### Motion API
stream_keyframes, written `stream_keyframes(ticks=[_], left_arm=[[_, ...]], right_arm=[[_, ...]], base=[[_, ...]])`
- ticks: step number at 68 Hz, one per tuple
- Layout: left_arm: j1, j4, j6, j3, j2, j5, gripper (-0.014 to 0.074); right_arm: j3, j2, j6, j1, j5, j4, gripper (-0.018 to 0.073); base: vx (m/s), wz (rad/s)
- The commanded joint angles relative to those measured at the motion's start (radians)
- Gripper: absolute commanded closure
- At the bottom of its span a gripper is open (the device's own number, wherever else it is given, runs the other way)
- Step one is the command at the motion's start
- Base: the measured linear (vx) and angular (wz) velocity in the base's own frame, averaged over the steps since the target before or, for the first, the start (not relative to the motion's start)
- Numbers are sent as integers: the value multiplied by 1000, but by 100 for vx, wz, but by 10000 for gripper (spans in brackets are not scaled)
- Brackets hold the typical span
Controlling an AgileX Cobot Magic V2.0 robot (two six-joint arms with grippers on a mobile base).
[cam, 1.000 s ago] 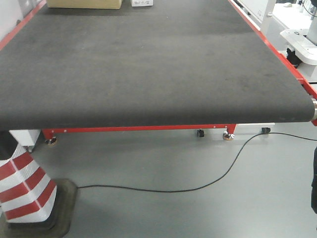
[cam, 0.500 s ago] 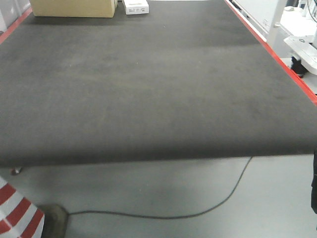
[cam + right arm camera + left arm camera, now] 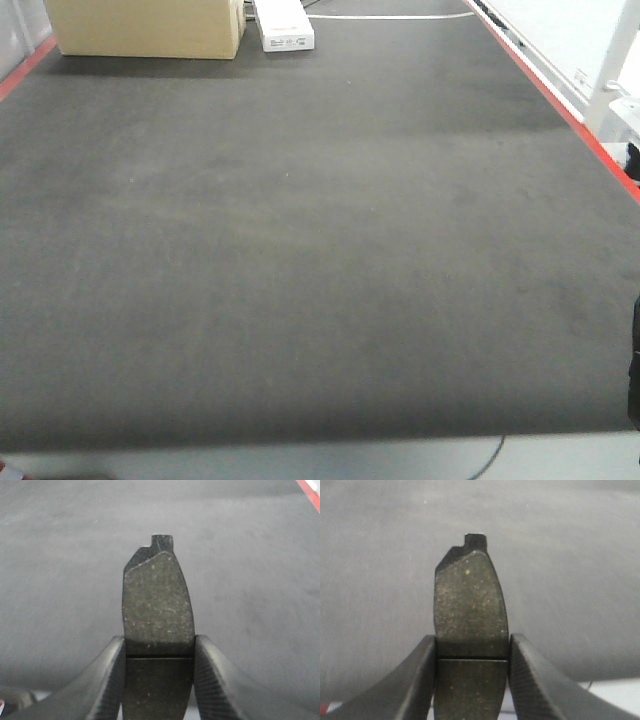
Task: Move and align brake pads A on conveyor
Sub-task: 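Drive up to the black belt conveyor holding both pads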
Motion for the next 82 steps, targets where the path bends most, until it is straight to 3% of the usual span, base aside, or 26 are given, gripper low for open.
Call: stream_keyframes(ticks=[1, 44, 82], left_arm=[[-4, -7, -6, -29, 4, -91, 603], [-4, -7, -6, -29, 4, -91, 603], [-4, -7, -6, -29, 4, -91, 603]], right_arm=[[-31, 6, -7, -1, -88, -8, 571], [-31, 6, -7, -1, -88, -8, 571], [-31, 6, -7, -1, -88, -8, 571]], base=[[33, 4], [27, 4], [7, 2]])
